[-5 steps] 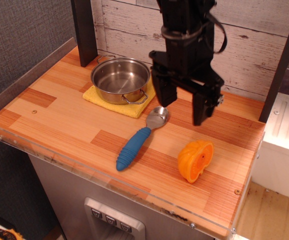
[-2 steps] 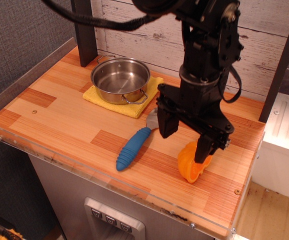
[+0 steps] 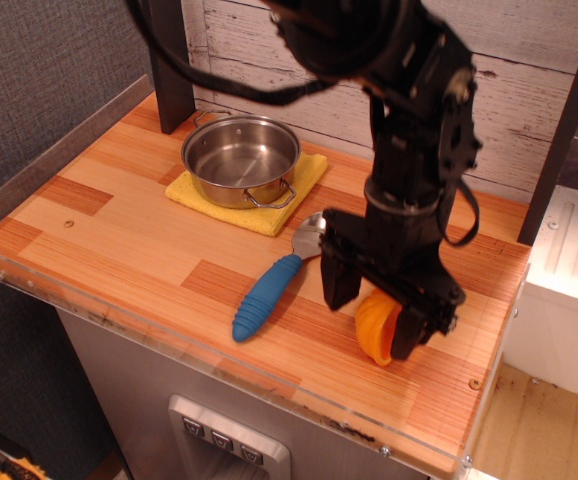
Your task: Put the orange in the pot.
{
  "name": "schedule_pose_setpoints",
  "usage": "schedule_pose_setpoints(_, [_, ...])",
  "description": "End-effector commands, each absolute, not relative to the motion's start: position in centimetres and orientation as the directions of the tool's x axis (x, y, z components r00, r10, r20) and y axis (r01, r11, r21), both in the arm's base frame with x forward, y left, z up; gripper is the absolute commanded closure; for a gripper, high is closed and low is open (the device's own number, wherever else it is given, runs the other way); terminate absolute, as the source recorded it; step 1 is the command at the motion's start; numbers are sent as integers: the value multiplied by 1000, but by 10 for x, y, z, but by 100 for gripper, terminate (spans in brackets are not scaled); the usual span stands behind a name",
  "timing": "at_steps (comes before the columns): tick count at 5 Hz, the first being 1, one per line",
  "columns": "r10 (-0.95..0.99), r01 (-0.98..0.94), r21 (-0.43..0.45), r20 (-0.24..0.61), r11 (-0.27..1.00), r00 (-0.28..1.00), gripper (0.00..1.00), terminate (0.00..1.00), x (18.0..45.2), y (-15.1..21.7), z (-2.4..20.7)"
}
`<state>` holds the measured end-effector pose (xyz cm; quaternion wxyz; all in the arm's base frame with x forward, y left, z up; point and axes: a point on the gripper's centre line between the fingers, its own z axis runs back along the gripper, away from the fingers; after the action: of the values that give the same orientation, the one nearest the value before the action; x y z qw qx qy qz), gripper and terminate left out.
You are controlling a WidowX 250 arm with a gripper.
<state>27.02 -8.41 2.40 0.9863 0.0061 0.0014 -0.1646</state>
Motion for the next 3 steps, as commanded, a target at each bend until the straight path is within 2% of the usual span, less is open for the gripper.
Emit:
schedule_pose_setpoints(1, [-339,342,-2,108,940,934,100,0,275,-84,34])
schedule_pose_setpoints(3, [-333,344,-20,201,939,921,100,0,279,-66,70])
